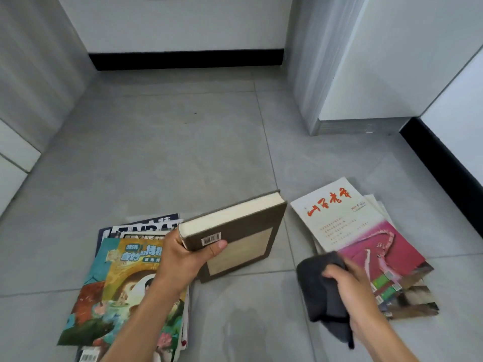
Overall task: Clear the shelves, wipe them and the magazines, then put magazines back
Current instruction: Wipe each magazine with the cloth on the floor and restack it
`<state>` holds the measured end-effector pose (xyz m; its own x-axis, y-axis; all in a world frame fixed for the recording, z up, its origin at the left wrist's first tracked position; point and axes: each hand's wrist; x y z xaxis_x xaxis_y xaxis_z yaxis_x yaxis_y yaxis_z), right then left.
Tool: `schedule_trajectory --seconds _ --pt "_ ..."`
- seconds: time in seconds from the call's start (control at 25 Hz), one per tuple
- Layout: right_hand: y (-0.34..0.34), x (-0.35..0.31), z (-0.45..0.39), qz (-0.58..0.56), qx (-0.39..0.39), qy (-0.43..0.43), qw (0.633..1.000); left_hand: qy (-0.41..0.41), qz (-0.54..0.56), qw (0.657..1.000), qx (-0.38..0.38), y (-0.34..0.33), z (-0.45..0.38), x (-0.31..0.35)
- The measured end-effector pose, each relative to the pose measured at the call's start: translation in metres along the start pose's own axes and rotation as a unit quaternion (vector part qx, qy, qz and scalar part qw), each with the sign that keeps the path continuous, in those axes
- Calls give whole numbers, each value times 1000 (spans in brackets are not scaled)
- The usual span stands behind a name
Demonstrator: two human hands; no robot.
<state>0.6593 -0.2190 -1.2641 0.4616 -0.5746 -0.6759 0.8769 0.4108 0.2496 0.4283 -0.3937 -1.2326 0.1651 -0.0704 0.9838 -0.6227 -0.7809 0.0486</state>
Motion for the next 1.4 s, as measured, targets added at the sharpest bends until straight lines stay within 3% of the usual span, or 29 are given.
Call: schedule_trajectory --seconds 0.08,0.16,0.24,0.32,0.4,0.48,0.56,0.68,0.8,0.96,1.16,1.32,1.4 --pt "-13 19 22 -103 -113 -92 984 15 -15 1000 5 -7 1 3" --pt "-26 7 46 -144 -195 -83 967 -15 -20 999 -39 -17 3 9" --pt "-27 -16 65 -191 -235 -59 951 -114 -62 984 -119 -32 4 20" --pt "-15 -29 70 -245 -244 -54 937 -258 -159 934 -189 -47 8 19" --pt "-5 -31 65 -260 -247 -71 931 -362 -265 861 -240 -59 8 11" --pt "-2 -21 54 -272 -258 -125 919 -420 -327 795 -289 -70 10 7" --pt "-6 -7 49 -323 -271 -170 891 -436 -342 767 -324 -76 15 1" --pt "-9 7 50 -365 -248 -164 883 -444 -344 763 -320 -84 30 -5" --pt "6 11 44 -398 -237 -89 882 -451 -362 760 -297 -92 39 -2" --pt "52 2 18 -368 -139 -23 919 -379 -394 800 -245 -82 26 -3" --pt "93 3 -15 -335 -44 -96 936 -344 -367 830 -240 -70 27 -28" --pt "100 25 -42 -222 77 -133 963 -329 -379 826 -254 -63 35 -50" --pt "94 37 -42 -115 213 -112 964 -320 -389 827 -250 -59 35 -57"
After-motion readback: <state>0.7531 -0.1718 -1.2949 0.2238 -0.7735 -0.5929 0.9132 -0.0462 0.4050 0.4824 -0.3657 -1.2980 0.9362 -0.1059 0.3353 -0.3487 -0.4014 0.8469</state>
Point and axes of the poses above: each hand's wrist, its own z-axis away from the middle knuckle, its own y-axis out of the back of the hand, x = y × z, and after that the axes turned 15 degrees about -y, right-handed
